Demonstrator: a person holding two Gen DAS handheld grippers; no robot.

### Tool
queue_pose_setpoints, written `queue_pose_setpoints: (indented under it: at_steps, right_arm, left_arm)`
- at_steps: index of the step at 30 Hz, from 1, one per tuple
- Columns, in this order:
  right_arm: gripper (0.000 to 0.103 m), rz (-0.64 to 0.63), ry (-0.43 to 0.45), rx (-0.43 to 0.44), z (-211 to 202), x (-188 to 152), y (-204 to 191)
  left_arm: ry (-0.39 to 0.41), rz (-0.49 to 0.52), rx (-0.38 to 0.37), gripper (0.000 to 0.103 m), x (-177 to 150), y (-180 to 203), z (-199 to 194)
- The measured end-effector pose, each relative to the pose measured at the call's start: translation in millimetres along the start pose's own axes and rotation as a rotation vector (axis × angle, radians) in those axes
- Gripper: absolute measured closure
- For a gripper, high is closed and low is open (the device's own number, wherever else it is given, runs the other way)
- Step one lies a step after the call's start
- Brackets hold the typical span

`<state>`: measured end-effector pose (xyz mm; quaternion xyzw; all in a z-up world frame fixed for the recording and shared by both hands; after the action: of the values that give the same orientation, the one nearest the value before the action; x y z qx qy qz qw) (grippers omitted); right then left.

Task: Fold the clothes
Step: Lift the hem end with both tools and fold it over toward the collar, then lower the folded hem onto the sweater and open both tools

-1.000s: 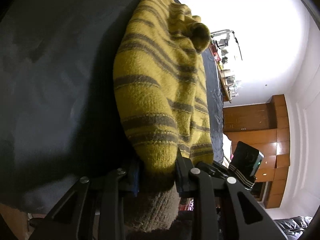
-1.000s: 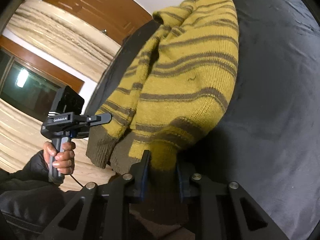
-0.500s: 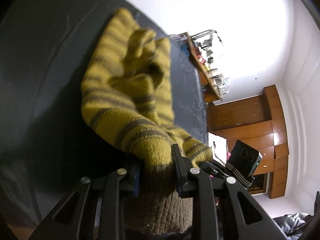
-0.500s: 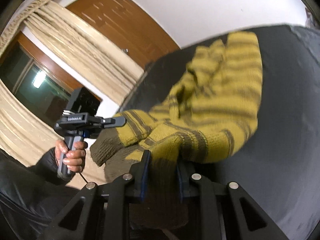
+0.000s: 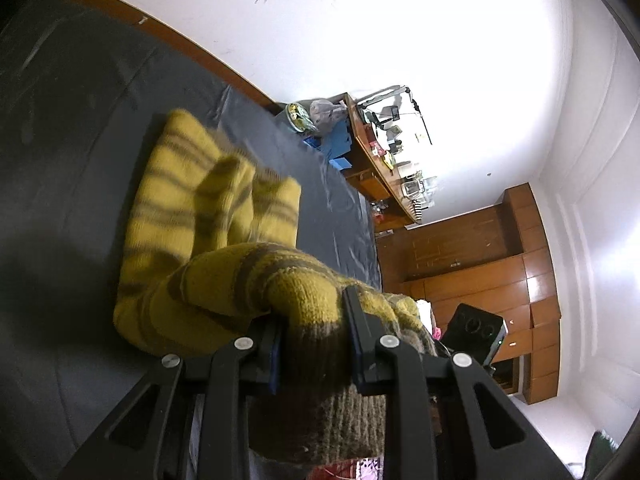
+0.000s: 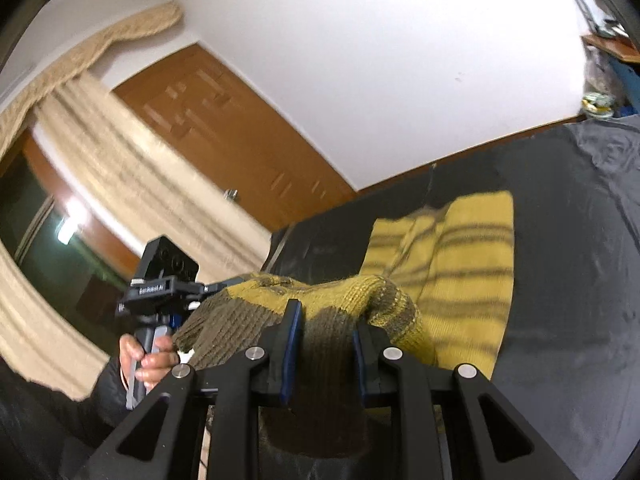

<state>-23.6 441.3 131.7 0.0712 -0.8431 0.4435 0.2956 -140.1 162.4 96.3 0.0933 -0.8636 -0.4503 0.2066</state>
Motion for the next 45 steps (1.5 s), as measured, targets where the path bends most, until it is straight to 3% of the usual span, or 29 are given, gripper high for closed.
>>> queue_pose_setpoints:
  at_steps: [6, 11, 18, 20, 21, 23, 24, 26, 27, 30, 36, 38, 41, 45]
  right_arm:
    - [0.079, 0.093, 0.01, -0.062, 35.7, 33.8, 32.3]
    - [0.079, 0.195, -0.009, -0.13, 68.4, 47.7, 67.2]
    - [0.078, 0.317, -0.03, -0.177, 104.2, 58.4, 109.0]
    - [0.07, 0.363, -0.027, -0.173, 112.9, 59.7, 120.0]
    - [0.058, 0.368, -0.017, -0.163, 115.1, 59.9, 121.8]
    - [0.037, 0.357, 0.016, -0.137, 117.1, 61.3, 120.2]
    - [0.032, 0.341, 0.028, -0.131, 117.2, 62.8, 117.1]
    - [0.031, 0.311, 0.051, -0.121, 117.5, 66.0, 111.1]
    - [0.031, 0.296, 0.059, -0.12, 117.1, 68.2, 108.1]
    - [0.031, 0.243, 0.073, -0.132, 115.9, 74.2, 98.8]
    - [0.031, 0.113, 0.014, -0.317, 134.3, 76.4, 97.9]
    - [0.031, 0.082, -0.006, -0.377, 142.4, 76.4, 101.8]
    - [0.031, 0.043, -0.028, -0.456, 152.2, 77.5, 107.2]
    - [0.031, 0.082, 0.089, -0.394, 126.9, 98.4, 98.3]
  left_arm:
    - [-0.044, -0.069, 0.018, 0.074, 47.3, -28.0, 45.2]
    - [-0.083, -0.124, 0.045, 0.074, 63.0, -52.8, 77.6]
    - [-0.103, -0.279, 0.047, 0.072, 66.0, -97.8, 105.0]
    - [-0.093, -0.313, 0.014, 0.069, 64.7, -108.6, 107.0]
    - [-0.079, -0.324, -0.013, 0.067, 63.8, -111.9, 105.4]
    - [-0.053, -0.33, -0.058, 0.057, 63.6, -112.3, 98.9]
    - [-0.023, -0.326, -0.079, 0.052, 63.5, -111.0, 93.6]
    - [0.047, -0.319, -0.117, 0.03, 64.4, -108.0, 81.6]
    - [0.092, -0.315, -0.143, 0.024, 65.5, -105.5, 73.4]
    - [0.184, -0.255, -0.159, 0.021, 69.0, -93.8, 52.0]
    - [0.186, 0.002, 0.039, 0.021, 67.0, -58.0, 42.8]
    - [0.156, 0.06, 0.076, 0.021, 64.3, -48.3, 47.1]
    - [0.09, 0.155, 0.192, 0.021, 59.1, -43.3, 63.0]
    - [0.012, 0.231, 0.341, 0.021, 55.0, -49.1, 85.0]
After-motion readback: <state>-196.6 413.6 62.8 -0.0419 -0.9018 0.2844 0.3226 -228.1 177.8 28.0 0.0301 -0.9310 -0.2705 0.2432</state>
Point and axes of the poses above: each gripper's, at about its wrist camera, not at the fingertips, and z roughly the way its jaws point, y to its right, x to its top, the point moved 2 cm from there along z, roughly the way its jaws point, and after that the axes turned 3 degrees about z, right-handed, at the moved point
